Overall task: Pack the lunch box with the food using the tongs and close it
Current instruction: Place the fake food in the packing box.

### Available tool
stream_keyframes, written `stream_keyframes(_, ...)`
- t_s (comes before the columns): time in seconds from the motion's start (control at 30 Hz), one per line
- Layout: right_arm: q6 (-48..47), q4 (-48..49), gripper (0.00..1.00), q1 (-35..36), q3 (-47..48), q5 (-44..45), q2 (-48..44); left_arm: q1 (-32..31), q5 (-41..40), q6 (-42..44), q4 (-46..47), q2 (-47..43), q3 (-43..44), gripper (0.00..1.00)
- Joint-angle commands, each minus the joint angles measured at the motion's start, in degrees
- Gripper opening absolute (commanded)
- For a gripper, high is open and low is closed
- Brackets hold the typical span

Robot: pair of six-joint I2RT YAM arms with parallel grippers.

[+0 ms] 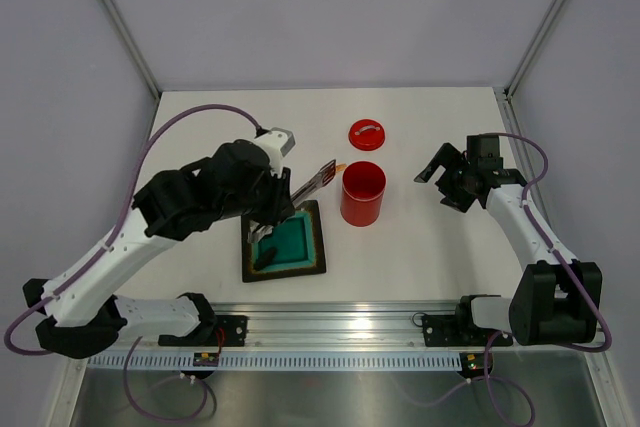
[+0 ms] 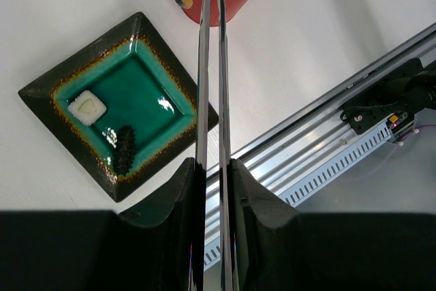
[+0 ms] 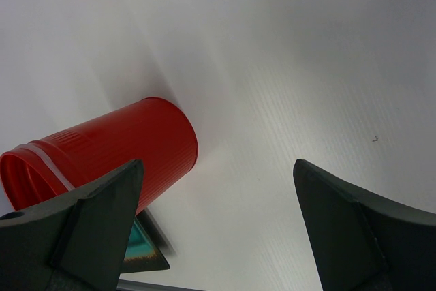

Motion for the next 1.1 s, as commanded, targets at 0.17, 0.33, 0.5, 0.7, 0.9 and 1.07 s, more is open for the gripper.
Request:
stream_keyframes(0.17, -0.35, -0.62, 1.00, 0.04, 0.82, 0.53, -1.29, -0.21, 3.97, 4.50, 10.29, 6.15, 2.79, 0.00)
stream_keyframes(0.33, -0.17, -0.27, 0.99, 0.04, 0.73, 0.53, -1.03, -0.21, 6.61, 4.24, 13.89, 7.82, 1.38, 0.00)
stream_keyframes(0.5, -0.17, -0.18, 1.00, -0.05, 0.91, 0.35, -0.59, -0.21, 8.00, 4.06, 16.70, 9.32, -1.16, 0.00)
stream_keyframes(0.7, -0.44, -0.62, 0.99, 0.04, 1.08, 0.44, -0.76, -0.21, 8.28, 3.89, 18.82, 11.25, -3.36, 0.00)
stream_keyframes(0.9, -0.52, -0.88, 1.00, 0.04, 1.17, 0.62, -1.03, -0.21, 8.28, 3.71, 19.96, 12.48, -5.38, 0.06)
stream_keyframes(1.07, -0.44, -0.88, 0.99, -0.05, 1.43, 0.44, -0.85, -0.21, 8.46, 3.71, 20.13, 12.84, -6.00, 0.21)
